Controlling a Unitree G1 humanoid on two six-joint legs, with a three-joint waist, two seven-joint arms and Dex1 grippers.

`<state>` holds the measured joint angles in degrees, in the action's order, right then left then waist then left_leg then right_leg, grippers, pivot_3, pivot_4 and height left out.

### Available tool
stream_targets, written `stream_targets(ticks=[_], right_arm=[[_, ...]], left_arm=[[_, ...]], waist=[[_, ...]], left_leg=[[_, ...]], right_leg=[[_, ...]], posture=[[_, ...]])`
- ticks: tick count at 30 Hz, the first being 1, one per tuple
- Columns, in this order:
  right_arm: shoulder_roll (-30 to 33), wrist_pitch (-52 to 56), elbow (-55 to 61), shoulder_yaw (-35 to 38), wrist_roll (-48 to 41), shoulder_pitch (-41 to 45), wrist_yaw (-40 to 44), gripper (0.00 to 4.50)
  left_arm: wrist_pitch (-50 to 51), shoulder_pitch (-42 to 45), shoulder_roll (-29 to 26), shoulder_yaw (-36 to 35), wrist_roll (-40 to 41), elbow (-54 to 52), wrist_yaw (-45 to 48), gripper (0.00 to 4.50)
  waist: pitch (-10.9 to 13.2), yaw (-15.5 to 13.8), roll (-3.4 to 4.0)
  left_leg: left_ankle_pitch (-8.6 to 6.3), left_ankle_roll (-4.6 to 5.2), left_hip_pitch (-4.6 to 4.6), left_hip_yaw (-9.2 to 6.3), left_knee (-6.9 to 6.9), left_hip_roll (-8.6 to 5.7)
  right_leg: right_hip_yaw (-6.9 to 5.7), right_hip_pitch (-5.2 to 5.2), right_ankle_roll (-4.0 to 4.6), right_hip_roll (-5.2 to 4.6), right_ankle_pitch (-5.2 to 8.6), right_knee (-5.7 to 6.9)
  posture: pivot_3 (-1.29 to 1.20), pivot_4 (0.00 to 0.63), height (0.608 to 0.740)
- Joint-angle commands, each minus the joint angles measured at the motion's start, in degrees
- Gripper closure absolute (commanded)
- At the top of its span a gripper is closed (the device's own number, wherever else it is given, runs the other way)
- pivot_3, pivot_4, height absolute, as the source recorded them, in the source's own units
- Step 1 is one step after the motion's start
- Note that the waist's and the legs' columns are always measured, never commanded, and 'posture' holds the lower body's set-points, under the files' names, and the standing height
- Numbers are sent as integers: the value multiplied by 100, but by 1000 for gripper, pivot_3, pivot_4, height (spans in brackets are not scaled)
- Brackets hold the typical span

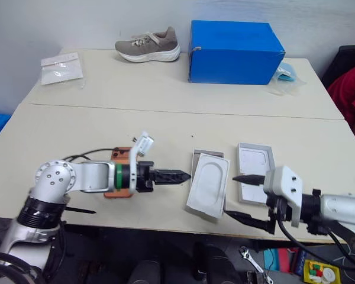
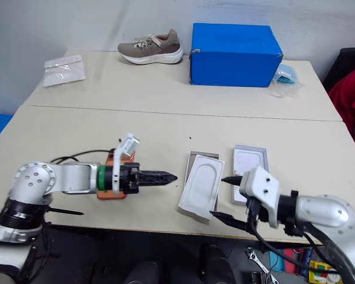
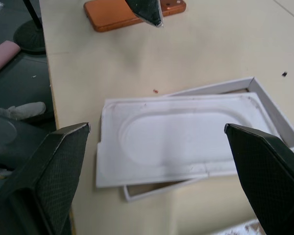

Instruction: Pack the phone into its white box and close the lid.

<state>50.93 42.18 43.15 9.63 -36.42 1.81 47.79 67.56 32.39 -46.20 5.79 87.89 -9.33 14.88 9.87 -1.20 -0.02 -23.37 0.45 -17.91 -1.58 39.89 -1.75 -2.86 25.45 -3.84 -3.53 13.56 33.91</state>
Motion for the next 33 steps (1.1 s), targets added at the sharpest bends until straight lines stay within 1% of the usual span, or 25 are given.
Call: stream_targets(ticks=[1, 3, 5, 8, 12, 14, 19, 22, 27, 31, 33], right_arm=[[-138, 276, -317, -608, 128, 725, -253, 605], [-261, 424, -652, -1105, 450, 1247, -469, 1258], [-346, 454, -969, -1547, 820, 1628, -620, 1979], [-388, 401, -1418, -2195, 1413, 2051, -696, 3062], [-459, 157, -1951, -2800, 2054, 2444, -627, 4453], [-579, 34, -2290, -2999, 2317, 2684, -619, 4488], [-846, -335, -2946, -3219, 2745, 3084, -460, 4488], [-996, -551, -3142, -3257, 2890, 3161, -334, 4488], [-1418, -890, -3491, -3189, 3136, 3431, -365, 4488], [-1419, -838, -3366, -3023, 3110, 3388, -239, 4488], [-1276, -616, -2952, -2776, 2894, 3195, -112, 4488]], left_arm=[[-961, 52, -237, 161, -1587, -313, 1804, 924], [-1705, -51, -437, 394, -2546, -514, 2797, 1533], [-2214, -143, -464, 485, -3140, -564, 3400, 2199], [-2493, -151, -278, 438, -3589, -482, 3667, 3174], [-2645, -135, -90, 438, -4076, -458, 3831, 4463], [-2665, -145, -7, 421, -4231, -474, 3892, 4491], [-2620, -162, 167, 364, -4464, -516, 3960, 4491], [-2567, -163, 232, 318, -4528, -509, 3953, 4491], [-2517, -206, 319, 249, -4642, -531, 3976, 4491], [-2494, -225, 390, 234, -4692, -558, 3986, 4491], [-2505, -231, 425, 253, -4728, -551, 4009, 4491]], waist=[[2, 2, -1], [4, 4, 0], [5, 5, 1], [6, -20, 1], [6, -12, 1], [6, -6, 1], [7, 8, 0], [7, 7, 1], [8, 13, 2], [8, 1, 2], [8, -12, 2]], left_leg=[[0, 0, 0, 0, 0, 1], [0, 1, -6, -1, -2, 1], [0, 1, -10, -3, -2, 3], [2, 6, -21, -8, -7, 2], [1, 19, -42, -29, -2, -1], [1, 27, -46, -28, -1, -2], [1, 31, -46, -29, -2, -1], [0, 33, -47, -30, -3, -1], [0, 36, -49, -32, -2, -1], [0, 36, -50, -35, -2, -2], [-1, 37, -55, -39, 0, -2]], right_leg=[[-2, 0, 2, 0, 1, -2], [-4, 4, 2, -2, 1, -7], [-8, 5, 3, -2, 1, -12], [-11, 12, 2, -8, 1, -19], [-24, 16, -3, -15, -2, -30], [-23, 17, -7, -16, -4, -33], [-23, 18, -9, -17, -6, -32], [-23, 19, -9, -17, -6, -26], [-23, 19, -11, -17, -8, -12], [-25, 20, -11, -17, -8, -10], [-29, 20, -11, -18, -8, -13]], posture=[[0, 150, 740], [0, 150, 740], [0, 150, 740], [0, 150, 740], [0, 150, 740], [0, 150, 740], [0, 150, 740], [0, 150, 740], [0, 150, 740], [0, 150, 740], [0, 150, 740]])
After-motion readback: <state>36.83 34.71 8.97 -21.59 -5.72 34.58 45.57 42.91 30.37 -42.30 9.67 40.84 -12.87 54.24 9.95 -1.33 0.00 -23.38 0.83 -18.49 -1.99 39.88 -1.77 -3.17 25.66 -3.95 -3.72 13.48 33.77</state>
